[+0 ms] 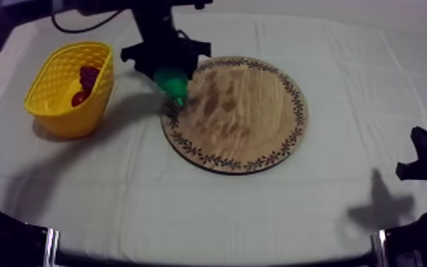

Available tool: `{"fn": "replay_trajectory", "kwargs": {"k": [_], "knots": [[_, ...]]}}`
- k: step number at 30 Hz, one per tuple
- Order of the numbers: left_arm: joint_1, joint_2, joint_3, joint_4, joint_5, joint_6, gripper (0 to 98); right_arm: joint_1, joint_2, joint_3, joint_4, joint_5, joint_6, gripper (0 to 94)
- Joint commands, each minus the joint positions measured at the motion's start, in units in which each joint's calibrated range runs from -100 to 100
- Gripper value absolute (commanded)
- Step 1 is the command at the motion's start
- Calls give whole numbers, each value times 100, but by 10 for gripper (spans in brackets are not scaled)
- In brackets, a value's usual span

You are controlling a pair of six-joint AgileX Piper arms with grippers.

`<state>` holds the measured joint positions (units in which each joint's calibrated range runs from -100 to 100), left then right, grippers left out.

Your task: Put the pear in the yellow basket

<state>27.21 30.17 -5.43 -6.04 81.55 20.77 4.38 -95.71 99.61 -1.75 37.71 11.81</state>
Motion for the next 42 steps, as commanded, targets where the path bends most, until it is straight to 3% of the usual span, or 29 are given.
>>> {"fn": "replay_trajectory", "kwargs": {"k": [1, 9, 16, 28, 42], "knots": [[-57, -777, 617, -29, 0, -134, 553, -1, -5, 5, 2, 3, -2, 5], [-413, -2502, 2222, -259, 39, -547, 560, -1, -5, 5, 2, 3, -2, 5], [-843, -3310, 2596, -504, -49, -779, 563, -1, -5, 5, 2, 3, -2, 5], [-1476, -3098, 2161, -801, -746, -929, 505, -1, -5, 5, 2, 3, -6, 5], [-1942, -2467, 2392, -976, -870, -970, 525, -1, -5, 5, 2, 3, -3, 5]]}}
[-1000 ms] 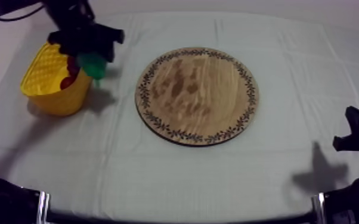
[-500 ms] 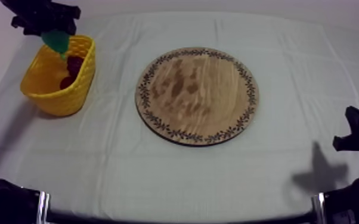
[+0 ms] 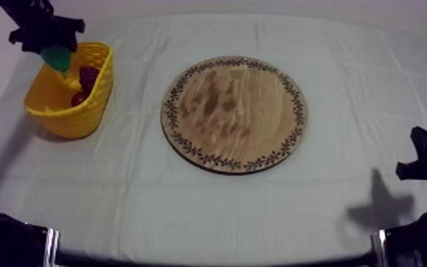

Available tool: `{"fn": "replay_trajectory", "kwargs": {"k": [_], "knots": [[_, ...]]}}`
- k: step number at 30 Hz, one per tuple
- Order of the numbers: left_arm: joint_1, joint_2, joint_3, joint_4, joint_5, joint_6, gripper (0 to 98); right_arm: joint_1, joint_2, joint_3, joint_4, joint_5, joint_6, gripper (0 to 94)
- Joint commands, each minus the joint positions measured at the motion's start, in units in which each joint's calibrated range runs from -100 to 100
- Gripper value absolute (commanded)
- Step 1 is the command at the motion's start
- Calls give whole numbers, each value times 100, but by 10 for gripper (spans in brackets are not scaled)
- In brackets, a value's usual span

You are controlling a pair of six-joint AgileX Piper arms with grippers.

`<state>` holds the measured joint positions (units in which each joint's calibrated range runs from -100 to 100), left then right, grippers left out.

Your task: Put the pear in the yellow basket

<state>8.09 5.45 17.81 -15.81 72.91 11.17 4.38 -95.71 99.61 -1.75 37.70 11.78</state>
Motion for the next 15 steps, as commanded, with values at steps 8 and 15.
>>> {"fn": "replay_trajectory", "kwargs": {"k": [8, 15], "knots": [[-113, 24, 425, -16, -56, -79, 532, -9, -5, 5, 2, 4, -1, 5], [-121, 38, 401, -19, -59, -127, 541, -9, -5, 5, 2, 4, 1, 5]]}}
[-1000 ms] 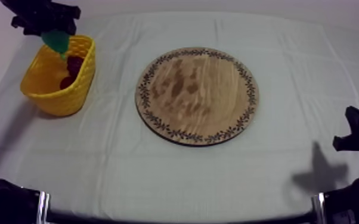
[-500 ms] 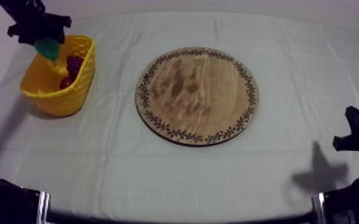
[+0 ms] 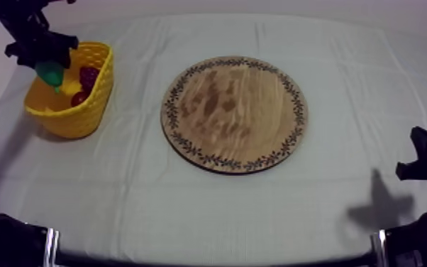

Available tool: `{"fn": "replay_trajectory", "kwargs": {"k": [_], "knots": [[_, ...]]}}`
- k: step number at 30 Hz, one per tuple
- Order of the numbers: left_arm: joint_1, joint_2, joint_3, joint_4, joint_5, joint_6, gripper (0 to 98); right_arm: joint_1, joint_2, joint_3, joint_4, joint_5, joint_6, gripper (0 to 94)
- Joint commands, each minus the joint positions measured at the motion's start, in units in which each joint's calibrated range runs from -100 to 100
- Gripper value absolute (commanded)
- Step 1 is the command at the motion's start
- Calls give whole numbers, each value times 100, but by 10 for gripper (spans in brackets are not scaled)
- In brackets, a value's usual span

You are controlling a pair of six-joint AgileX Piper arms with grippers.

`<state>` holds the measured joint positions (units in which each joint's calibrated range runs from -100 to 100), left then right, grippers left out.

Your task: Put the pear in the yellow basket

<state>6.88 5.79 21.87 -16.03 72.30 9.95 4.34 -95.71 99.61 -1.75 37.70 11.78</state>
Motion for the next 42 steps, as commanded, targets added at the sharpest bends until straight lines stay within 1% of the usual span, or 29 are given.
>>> {"fn": "replay_trajectory", "kwargs": {"k": [1, 3, 4, 5, 8, 10, 14, 19, 21, 28, 32, 34, 35, 37, 39, 41, 42], "knots": [[2, 4, -20, 3, 2, -12, 546, -5, -5, 5, 2, 4, 0, 5], [3, -1, -38, 3, 2, -20, 572, -5, -5, 5, 2, 4, 0, 5], [3, -3, -50, 6, 10, -19, 601, -5, -5, 5, 2, 4, -1, 5], [1, -4, -61, 5, 15, 0, 645, -5, -5, 5, 2, 4, -2, 5], [-11, -5, -127, -12, 25, 133, 831, -5, -5, 5, 2, 4, -3, 5], [-10, -5, -175, -32, 25, 209, 898, -5, -5, 5, 2, 4, -3, 5], [28, -34, -205, -128, -55, 349, 948, -5, -5, 5, 2, 4, 0, 5], [7, -144, -198, -150, -276, 403, 951, -5, -5, 5, 2, 4, 1, 5], [-20, -256, -155, -156, -504, 421, 912, -5, -5, 5, 2, 4, 1, 5], [-204, -1093, 187, -163, -1607, 433, 669, -5, -5, 5, 2, 4, 0, 5], [-384, -1794, 246, -121, -1931, 509, 527, -5, -5, 5, 2, 4, -3, 5], [-466, -2202, 372, -110, -2108, 520, 437, -5, -5, 5, 2, 4, -1, 5], [-494, -2412, 458, -117, -2213, 519, 377, -5, -5, 5, 2, 4, -2, 5], [-539, -2859, 688, -122, -2501, 418, 237, -5, -5, 5, 2, 4, -1, 5], [-555, -3333, 983, -118, -2816, 206, 134, -5, -5, 5, 2, 4, -2, 5], [-541, -3809, 1312, -132, -3124, 0, 66, -5, -5, 5, 2, 4, -3, 5], [-529, -4046, 1475, -168, -3249, -21, 47, -5, -5, 5, 2, 4, -3, 5]]}}
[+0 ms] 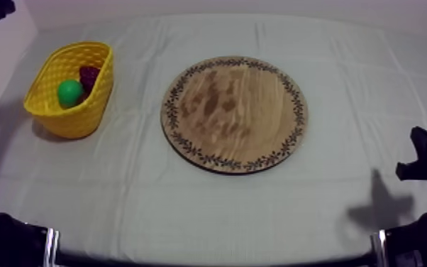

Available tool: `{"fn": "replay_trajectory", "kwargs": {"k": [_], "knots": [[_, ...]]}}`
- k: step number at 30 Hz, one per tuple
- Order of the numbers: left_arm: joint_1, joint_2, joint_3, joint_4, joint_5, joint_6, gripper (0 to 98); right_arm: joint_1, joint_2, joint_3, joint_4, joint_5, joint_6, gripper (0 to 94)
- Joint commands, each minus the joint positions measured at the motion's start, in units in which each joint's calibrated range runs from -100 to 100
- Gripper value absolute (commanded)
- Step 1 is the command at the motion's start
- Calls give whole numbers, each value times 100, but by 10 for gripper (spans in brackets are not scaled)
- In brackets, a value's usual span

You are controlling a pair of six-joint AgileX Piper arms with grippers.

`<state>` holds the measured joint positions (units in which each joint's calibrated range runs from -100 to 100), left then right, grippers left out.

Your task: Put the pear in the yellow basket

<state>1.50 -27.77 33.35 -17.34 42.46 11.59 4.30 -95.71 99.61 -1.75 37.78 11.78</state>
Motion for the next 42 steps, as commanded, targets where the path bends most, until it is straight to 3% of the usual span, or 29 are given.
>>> {"fn": "replay_trajectory", "kwargs": {"k": [1, 10, 17, 33, 38, 42], "knots": [[19, -926, 490, -77, -385, -175, 33, -1, -5, 5, 2, -4, -2, 5], [93, -2645, 2186, -672, -913, 884, 12, 5, -5, 5, 2, -4, 0, 5], [124, -4043, 3732, -779, -1413, 1024, 8, 7, -5, 5, 2, -4, 0, 5], [42, -6389, 6009, -792, -2127, 856, 8, 7, -5, 5, 2, -4, -3, 5], [14, -6748, 6292, -556, -2171, 623, 7, 7, -5, 5, 2, -4, -4, 5], [19, -7049, 6405, -221, -1981, 354, 6, 7, -5, 5, 2, -4, -2, 5]]}}
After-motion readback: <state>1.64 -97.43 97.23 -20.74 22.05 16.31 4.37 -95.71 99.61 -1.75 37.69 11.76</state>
